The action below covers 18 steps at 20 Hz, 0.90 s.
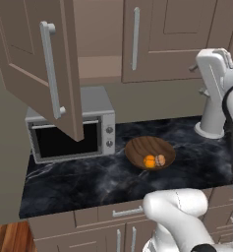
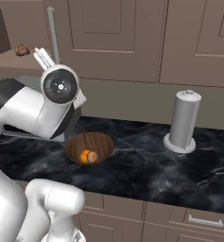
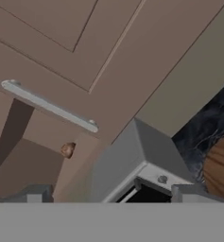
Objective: Open the cabinet. Pick the orange and tangerine from the cabinet and place them into the bowl. Then close the cabinet.
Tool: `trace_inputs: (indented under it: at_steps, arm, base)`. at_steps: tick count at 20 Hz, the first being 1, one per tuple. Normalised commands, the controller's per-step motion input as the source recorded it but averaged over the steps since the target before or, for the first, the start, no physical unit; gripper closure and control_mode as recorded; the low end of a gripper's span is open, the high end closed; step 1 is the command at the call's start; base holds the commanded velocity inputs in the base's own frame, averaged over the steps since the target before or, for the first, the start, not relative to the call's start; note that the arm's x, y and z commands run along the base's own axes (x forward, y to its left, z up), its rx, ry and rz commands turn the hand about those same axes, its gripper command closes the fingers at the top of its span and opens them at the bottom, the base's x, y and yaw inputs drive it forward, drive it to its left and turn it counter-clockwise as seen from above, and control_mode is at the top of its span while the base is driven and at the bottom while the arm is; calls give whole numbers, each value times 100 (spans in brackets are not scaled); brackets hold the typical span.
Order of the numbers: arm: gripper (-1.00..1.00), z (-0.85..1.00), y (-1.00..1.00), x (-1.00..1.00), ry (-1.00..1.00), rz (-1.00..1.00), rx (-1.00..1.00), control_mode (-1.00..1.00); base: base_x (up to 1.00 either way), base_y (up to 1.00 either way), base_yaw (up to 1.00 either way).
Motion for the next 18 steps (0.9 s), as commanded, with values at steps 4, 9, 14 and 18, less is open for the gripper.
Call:
trace_inputs:
  at_steps: [4, 9, 14, 18]
  arm:
    - [-100, 7, 31, -58, 0, -1, -1, -100]
    - [-100, 2, 35, -50, 0, -1, -1, -100]
    - [-100, 0, 34, -48, 0, -2, 0, -100]
    - [-100, 0, 34, -44, 0, -2, 0, -100]
  base:
    - [0, 0, 0]
    - [0, 0, 0]
    - [0, 0, 0]
    - [0, 0, 0]
